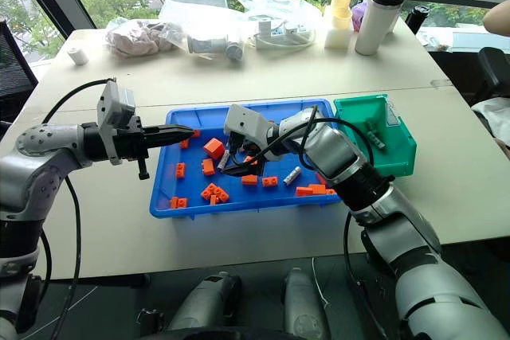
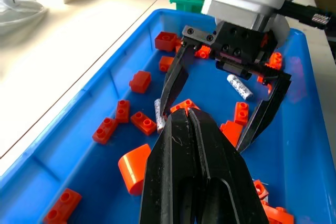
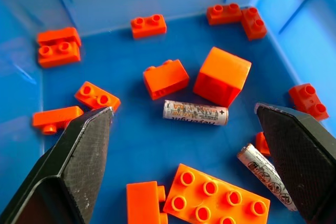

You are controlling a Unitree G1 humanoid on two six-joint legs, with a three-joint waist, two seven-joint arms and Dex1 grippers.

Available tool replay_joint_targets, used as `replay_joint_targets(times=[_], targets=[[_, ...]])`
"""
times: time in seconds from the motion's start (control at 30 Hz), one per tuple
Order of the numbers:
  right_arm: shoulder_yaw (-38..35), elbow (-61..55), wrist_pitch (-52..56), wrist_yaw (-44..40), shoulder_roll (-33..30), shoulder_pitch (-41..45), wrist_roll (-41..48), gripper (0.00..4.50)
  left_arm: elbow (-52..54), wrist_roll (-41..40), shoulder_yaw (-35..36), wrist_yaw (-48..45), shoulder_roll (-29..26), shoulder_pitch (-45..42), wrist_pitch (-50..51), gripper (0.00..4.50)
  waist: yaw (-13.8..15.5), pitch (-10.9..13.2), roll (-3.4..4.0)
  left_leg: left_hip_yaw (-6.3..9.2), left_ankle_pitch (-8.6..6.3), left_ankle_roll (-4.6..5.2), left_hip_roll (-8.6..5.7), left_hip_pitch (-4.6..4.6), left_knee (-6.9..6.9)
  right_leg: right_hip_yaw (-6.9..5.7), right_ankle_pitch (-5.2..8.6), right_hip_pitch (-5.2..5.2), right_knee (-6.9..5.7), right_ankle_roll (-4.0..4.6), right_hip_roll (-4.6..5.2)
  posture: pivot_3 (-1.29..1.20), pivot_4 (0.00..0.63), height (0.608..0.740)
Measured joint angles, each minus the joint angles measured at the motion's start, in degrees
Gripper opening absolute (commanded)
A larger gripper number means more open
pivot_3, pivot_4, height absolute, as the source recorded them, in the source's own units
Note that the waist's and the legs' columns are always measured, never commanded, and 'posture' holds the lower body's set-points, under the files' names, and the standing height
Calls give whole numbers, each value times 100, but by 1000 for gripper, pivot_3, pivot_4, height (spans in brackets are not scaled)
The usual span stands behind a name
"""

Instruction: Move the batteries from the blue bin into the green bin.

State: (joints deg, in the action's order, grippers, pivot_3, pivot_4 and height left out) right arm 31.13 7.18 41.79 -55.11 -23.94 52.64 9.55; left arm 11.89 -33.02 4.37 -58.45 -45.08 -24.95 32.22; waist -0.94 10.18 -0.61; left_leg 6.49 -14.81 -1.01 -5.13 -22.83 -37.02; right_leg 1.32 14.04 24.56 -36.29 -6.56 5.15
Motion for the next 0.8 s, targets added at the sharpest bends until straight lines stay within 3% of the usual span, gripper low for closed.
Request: replay_joint_targets(times=[0.27,0.63,0.8], targets=[[48,1259,-286,23,594,279,-439,4470,200,-7,149,120,-42,207,1,0,-11,0,1,1,4,-7,0,-4,1,1,-1,9,-7,1,-3,0,150,740],[50,1544,-338,-8,913,298,-861,4470,295,-8,169,205,-44,308,0,0,-19,0,2,1,5,-8,0,-4,1,1,-1,12,-14,1,-4,0,150,740],[40,1544,-193,90,1121,297,-959,2201,294,-7,168,236,-43,308,-8,0,-22,0,2,1,5,-9,0,-4,1,2,-1,14,-17,1,-5,0,150,740]])
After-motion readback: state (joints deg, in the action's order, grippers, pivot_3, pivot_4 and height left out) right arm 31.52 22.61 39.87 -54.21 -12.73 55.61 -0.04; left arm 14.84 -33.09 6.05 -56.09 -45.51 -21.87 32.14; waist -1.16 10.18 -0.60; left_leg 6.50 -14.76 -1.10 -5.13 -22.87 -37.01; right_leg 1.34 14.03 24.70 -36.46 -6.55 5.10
